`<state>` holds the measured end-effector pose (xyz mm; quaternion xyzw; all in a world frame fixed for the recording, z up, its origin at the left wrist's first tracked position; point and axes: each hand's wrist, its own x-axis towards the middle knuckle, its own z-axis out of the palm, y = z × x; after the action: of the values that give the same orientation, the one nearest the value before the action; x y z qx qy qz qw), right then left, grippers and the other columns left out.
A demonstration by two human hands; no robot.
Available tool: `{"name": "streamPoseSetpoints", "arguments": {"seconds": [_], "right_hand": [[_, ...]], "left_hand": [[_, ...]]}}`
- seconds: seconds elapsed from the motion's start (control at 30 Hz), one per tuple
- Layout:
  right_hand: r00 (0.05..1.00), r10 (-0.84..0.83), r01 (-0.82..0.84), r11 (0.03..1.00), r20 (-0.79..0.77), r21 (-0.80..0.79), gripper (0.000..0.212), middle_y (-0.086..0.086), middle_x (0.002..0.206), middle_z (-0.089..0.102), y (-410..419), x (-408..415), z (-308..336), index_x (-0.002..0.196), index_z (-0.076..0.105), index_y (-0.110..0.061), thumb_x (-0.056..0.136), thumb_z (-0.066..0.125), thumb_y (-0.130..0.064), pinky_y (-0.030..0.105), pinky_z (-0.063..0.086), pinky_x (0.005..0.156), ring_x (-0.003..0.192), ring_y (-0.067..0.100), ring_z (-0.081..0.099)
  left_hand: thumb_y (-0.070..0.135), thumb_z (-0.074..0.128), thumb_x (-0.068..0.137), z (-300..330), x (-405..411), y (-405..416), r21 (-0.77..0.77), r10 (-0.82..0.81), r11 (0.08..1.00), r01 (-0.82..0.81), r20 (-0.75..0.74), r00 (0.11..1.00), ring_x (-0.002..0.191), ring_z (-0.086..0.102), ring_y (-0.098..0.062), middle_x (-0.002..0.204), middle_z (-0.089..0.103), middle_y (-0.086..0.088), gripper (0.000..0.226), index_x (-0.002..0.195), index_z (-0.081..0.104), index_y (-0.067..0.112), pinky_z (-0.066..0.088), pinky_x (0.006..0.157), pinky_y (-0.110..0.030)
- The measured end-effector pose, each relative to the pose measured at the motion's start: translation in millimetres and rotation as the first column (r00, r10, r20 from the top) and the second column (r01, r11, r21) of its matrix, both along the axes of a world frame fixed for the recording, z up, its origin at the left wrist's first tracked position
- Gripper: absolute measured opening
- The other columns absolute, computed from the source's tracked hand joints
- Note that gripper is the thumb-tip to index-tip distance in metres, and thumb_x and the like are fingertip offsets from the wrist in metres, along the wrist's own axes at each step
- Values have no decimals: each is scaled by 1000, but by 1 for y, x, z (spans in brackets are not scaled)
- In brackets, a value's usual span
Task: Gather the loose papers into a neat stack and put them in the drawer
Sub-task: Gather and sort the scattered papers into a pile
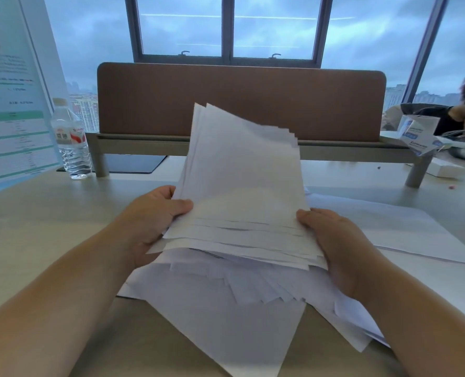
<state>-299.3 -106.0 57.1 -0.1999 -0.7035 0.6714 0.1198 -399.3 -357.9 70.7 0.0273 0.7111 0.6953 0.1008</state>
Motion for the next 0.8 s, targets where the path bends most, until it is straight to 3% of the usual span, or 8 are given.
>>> {"name": "streamPoseSetpoints", "arguments": {"seconds": [0.1,0.3,0.4,0.47,0.57,0.6,0.7,0.8], "right_hand": [[994,106,-99,958,9,-269,21,14,88,80,1,7,6,109,73,-8,99,63,-24,33,61,53,66,28,76],[997,48,-61,966,-56,-252,22,16,97,80,4,5,6,115,71,-11,101,54,-7,38,61,66,81,34,75],[994,-55,26,955,-91,-294,24,14,101,79,7,3,4,118,69,-13,103,52,-5,34,60,60,84,31,73],[982,-146,89,916,-119,-391,23,11,103,76,14,0,3,119,68,-13,104,52,-5,32,60,55,85,28,72],[961,-252,171,862,-111,-477,25,10,109,76,23,-5,0,124,67,-12,101,57,-8,33,61,53,90,29,73],[956,-277,197,850,-98,-488,27,11,112,76,25,-7,-2,124,68,-12,100,59,-9,32,59,49,90,29,73],[949,-309,245,835,-53,-493,28,12,115,76,27,-13,-9,124,69,-11,98,62,-10,31,56,45,92,30,73],[949,-314,258,840,-40,-476,27,11,111,77,25,-16,-13,123,70,-11,97,63,-11,37,62,57,89,30,74]], "left_hand": [[6,61,102,2,5,1,36,-35,999,34,16,999,97,72,-44,110,78,-24,15,111,71,13,56,97,-62],[15,60,103,-1,9,4,5,-100,995,100,13,995,83,73,-33,94,80,-15,12,105,72,12,61,86,-49],[26,58,104,-2,5,4,33,-26,999,27,-18,999,66,65,-23,79,73,-9,23,90,73,15,55,65,-35],[24,51,105,-5,2,2,-200,27,978,-54,-133,991,71,61,-21,86,76,-7,25,94,73,14,47,65,-32],[23,54,102,-14,2,2,-621,-58,761,-189,-356,933,81,64,-23,94,74,-4,17,95,69,19,49,68,-34],[24,58,99,-16,3,4,-672,-84,712,-202,-367,927,81,64,-23,91,72,-1,13,92,68,21,49,68,-35],[27,65,94,-15,7,9,-668,-67,729,-150,-288,955,80,65,-22,87,71,1,7,89,68,24,53,72,-36],[28,70,90,-14,8,9,-636,-47,765,-99,-209,977,86,72,-25,91,74,-2,6,93,68,24,61,89,-47]]}}
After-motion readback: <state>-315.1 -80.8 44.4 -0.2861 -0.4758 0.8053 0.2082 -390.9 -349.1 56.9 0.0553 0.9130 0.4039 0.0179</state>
